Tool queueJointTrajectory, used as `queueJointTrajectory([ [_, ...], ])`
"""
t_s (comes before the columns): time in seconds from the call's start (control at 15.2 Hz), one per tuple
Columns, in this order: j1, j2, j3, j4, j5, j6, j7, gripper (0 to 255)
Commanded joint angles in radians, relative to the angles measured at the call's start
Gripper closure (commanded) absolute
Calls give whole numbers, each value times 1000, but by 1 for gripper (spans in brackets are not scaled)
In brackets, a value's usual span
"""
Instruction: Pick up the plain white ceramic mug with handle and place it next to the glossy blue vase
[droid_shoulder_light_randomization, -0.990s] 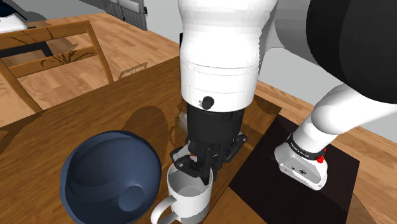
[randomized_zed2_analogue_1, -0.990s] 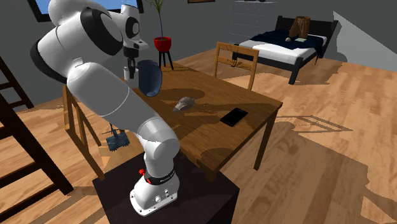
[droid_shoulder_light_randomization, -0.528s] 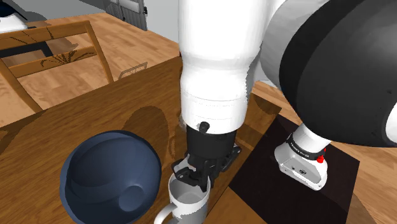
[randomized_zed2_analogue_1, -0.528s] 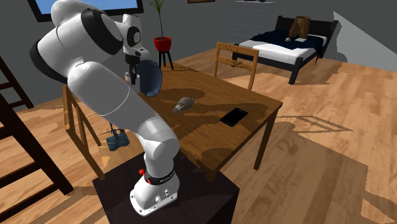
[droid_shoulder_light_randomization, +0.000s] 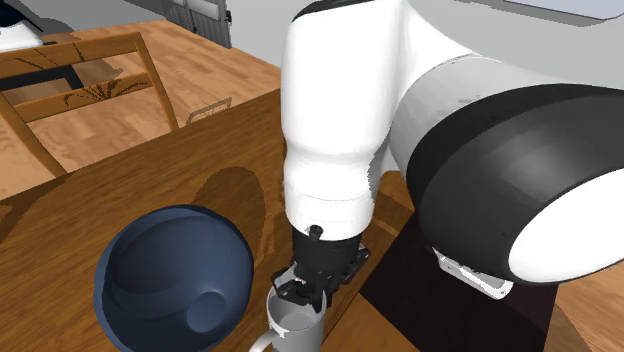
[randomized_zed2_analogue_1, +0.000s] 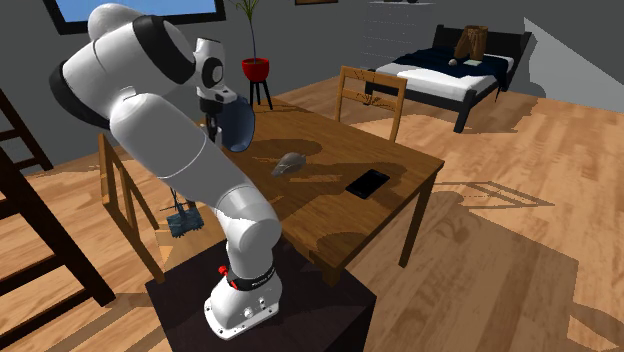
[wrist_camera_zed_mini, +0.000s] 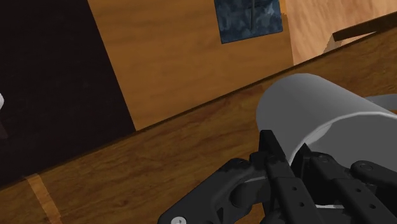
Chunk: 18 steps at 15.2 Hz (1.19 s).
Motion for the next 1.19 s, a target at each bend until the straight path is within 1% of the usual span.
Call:
queueJointTrajectory([
  [0.0, -14, 10, 25, -14, 3, 28, -3, 255],
  [0.26, -45, 32, 80, -43, 9, 85, -10, 255],
  [0.59, -99, 61, 161, -74, 15, 155, -19, 255],
  [1.06, -100, 60, 161, -74, 15, 155, -19, 255],
  [1.12, -100, 60, 161, -74, 15, 155, -19, 0],
])
